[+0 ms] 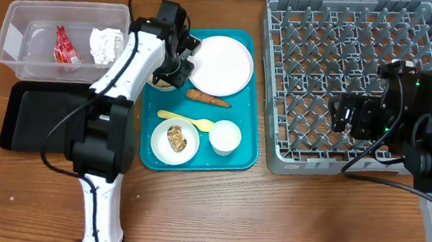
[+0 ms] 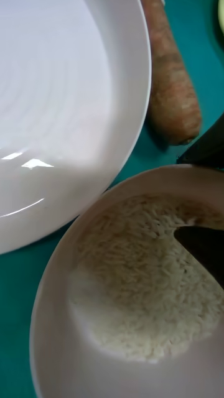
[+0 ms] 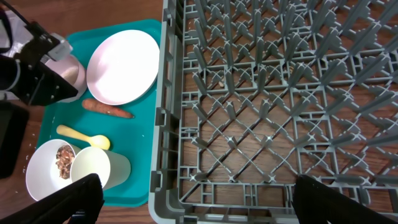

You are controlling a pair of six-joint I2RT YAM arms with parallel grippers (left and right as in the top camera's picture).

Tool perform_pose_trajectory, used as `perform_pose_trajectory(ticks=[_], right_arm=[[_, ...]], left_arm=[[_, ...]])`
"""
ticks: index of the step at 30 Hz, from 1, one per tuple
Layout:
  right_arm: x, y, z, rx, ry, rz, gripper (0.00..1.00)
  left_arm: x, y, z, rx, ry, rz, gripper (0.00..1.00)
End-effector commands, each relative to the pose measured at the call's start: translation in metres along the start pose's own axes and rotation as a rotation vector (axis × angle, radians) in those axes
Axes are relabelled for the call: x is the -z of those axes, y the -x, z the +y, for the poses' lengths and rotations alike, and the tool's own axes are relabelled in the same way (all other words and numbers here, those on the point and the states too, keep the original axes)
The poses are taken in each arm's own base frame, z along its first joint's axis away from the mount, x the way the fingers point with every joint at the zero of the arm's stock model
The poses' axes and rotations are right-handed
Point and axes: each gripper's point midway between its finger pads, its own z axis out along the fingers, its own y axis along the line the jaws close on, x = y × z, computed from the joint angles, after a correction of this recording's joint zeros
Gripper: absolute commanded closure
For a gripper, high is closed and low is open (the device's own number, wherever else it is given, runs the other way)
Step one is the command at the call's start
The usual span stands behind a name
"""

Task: Sort waste into correct bins and load items into the dishwasher
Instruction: 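Grasp the pink bowl of rice with the left gripper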

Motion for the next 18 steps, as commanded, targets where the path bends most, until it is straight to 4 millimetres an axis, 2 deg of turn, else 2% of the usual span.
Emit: perform_pose_trajectory(ticks=[1,4,9,10,12,17,18], right_arm=[[0.006,0.007,0.001,0.005,0.004,-0.023,0.0],[0.006,0.007,0.001,0.005,0.004,-0.023,0.0],[0.006,0.007,0.001,0.005,0.004,-0.023,0.0],[0.006,0.007,0.001,0.005,0.004,-0.023,0.0],[0.006,0.007,0.001,0.005,0.004,-0.024,0.0],[0.006,0.007,0.001,0.005,0.004,-0.023,0.0],[0.006,0.007,0.001,0.005,0.004,-0.023,0.0]], left_arm=[[-0.023,-0.009,-0.008,-0.026,-0.033,0.049,0.76],[-0.025,-0.01,-0.008,-0.025,-0.034,0.053,0.83],[-0.021,-0.005,-0.007,-0.017,-0.03,0.039,0.86],[-0.018,-0.003,-0.006,-0.003,-0.026,0.037,0.95],[-0.011,0.001,-0.005,0.012,-0.024,0.031,0.96],[0.025,0.019,-0.001,0.031,-0.011,0.003,0.96],[0.055,0.03,0.004,0.078,0.016,-0.023,0.96]])
